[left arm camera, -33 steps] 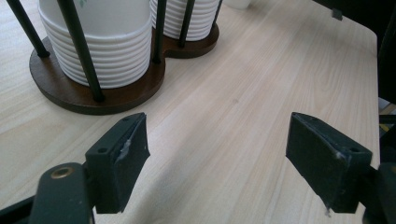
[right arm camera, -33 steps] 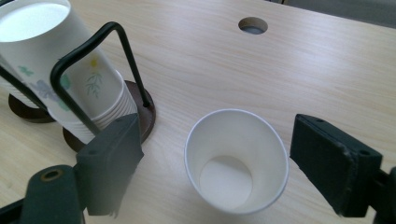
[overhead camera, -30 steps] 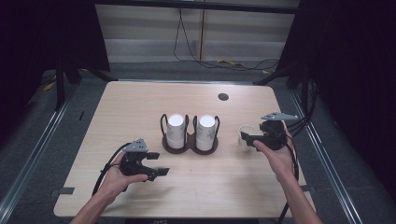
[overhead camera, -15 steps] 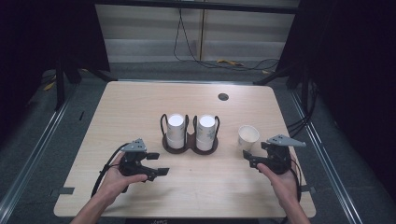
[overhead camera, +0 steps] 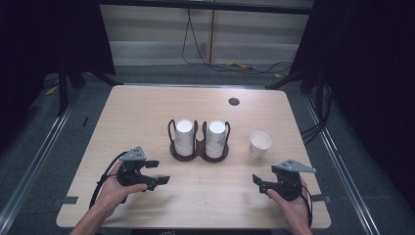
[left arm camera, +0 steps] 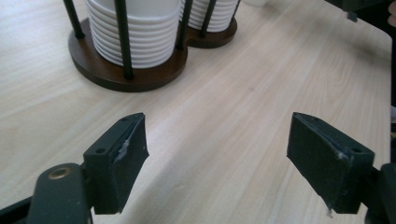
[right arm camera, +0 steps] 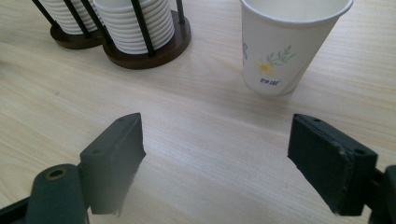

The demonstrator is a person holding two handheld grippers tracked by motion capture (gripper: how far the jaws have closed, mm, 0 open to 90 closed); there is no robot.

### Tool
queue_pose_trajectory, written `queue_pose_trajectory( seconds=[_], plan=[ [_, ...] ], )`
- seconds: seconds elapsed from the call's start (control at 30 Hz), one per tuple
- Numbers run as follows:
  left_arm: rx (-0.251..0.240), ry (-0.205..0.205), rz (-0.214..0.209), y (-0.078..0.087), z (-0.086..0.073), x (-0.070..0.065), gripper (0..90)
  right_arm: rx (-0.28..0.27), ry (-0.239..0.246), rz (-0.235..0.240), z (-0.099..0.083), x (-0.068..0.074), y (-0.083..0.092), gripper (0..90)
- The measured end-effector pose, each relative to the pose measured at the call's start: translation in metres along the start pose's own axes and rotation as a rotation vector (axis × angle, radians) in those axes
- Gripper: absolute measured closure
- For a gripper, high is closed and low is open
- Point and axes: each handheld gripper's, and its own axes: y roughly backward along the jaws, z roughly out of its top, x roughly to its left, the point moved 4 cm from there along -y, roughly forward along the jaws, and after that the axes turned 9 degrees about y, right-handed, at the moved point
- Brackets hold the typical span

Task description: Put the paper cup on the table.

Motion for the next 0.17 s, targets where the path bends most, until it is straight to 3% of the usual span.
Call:
queue_pose_trajectory(
  seconds=[0.17],
  plan=[
    [0.012,0.002,0.0,-0.0033,-0.0039,0.0026,19.9,0.036,0.018,-0.008,-0.0033,-0.0029,-0.0079,17.9]
  ],
)
